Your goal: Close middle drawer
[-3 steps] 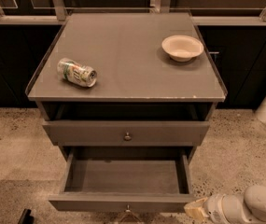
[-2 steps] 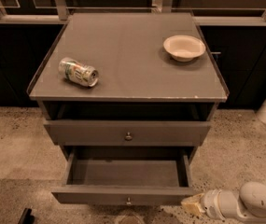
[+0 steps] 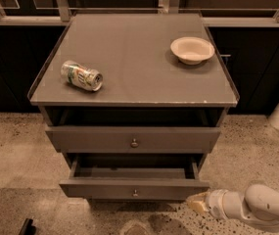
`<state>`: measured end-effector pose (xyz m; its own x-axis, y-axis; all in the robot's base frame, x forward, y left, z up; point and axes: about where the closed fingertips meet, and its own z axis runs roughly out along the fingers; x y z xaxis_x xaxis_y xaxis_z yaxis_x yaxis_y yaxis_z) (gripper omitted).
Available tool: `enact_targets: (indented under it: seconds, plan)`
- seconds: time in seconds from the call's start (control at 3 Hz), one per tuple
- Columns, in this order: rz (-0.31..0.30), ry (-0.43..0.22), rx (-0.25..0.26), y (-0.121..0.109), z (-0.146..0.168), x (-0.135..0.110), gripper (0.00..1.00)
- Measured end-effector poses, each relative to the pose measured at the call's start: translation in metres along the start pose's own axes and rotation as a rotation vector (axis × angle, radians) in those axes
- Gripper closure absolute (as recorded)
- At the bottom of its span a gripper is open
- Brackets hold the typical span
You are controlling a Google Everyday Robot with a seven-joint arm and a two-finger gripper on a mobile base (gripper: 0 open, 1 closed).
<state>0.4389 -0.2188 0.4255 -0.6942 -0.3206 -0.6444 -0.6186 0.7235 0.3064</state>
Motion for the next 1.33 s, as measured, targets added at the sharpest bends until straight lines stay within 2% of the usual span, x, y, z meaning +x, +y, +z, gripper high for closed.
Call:
enact_targets:
  seconds: [0.33, 0.67, 1.33]
  plan:
    - [-0.027, -0.11, 0.095, -0.036, 0.018, -0.055, 1.0]
    - [-0.029, -0.101, 0.095, -0.039, 0.027, -0.055, 1.0]
    - [-0.06, -0.121, 0.11, -0.056, 0.063, -0.079, 1.0]
